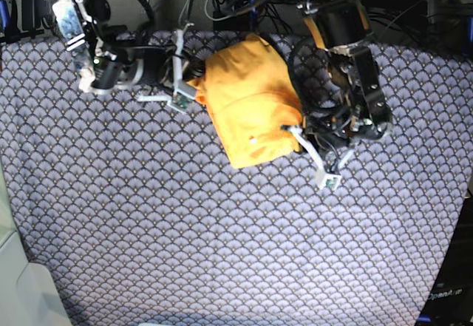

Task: Fold the T-shirt properly
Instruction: 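Push the bundle square with the left gripper, then release it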

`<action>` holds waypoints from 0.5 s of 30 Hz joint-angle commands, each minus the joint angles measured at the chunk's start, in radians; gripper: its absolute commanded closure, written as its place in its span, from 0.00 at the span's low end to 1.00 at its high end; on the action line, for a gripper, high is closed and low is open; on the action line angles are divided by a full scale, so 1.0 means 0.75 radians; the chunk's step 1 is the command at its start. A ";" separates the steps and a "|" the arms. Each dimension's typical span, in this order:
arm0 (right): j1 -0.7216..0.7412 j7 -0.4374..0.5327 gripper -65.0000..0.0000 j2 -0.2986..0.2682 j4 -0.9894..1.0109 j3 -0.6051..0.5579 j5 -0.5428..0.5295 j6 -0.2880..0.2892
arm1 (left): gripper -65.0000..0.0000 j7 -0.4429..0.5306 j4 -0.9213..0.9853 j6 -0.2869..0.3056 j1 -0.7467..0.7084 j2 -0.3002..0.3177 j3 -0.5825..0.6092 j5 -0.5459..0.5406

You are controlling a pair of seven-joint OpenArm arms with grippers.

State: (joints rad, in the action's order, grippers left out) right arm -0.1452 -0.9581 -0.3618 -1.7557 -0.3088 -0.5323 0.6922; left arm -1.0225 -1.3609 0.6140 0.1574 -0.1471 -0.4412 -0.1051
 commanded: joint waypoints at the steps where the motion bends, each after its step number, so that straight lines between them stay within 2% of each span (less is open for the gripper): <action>1: 0.019 0.020 1.00 -0.018 -0.021 0.030 -0.020 0.008 | 1.00 0.022 -0.007 -0.007 0.020 -0.013 0.053 -0.090; 9: -0.010 0.008 1.00 -0.096 -0.025 0.253 -0.028 0.008 | 1.00 0.065 -0.011 -0.181 0.014 -0.013 0.205 -0.295; 15: -0.073 0.016 1.00 -0.098 -0.027 0.319 -0.028 0.008 | 1.00 0.065 -0.003 -0.222 0.114 -0.013 0.203 -0.352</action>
State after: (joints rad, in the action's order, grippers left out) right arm -0.2115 -0.9665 -0.4240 -1.7573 -0.0788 -0.5323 0.6926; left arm -0.9939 -1.3487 0.4408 0.2173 -0.1501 -0.2928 -0.3416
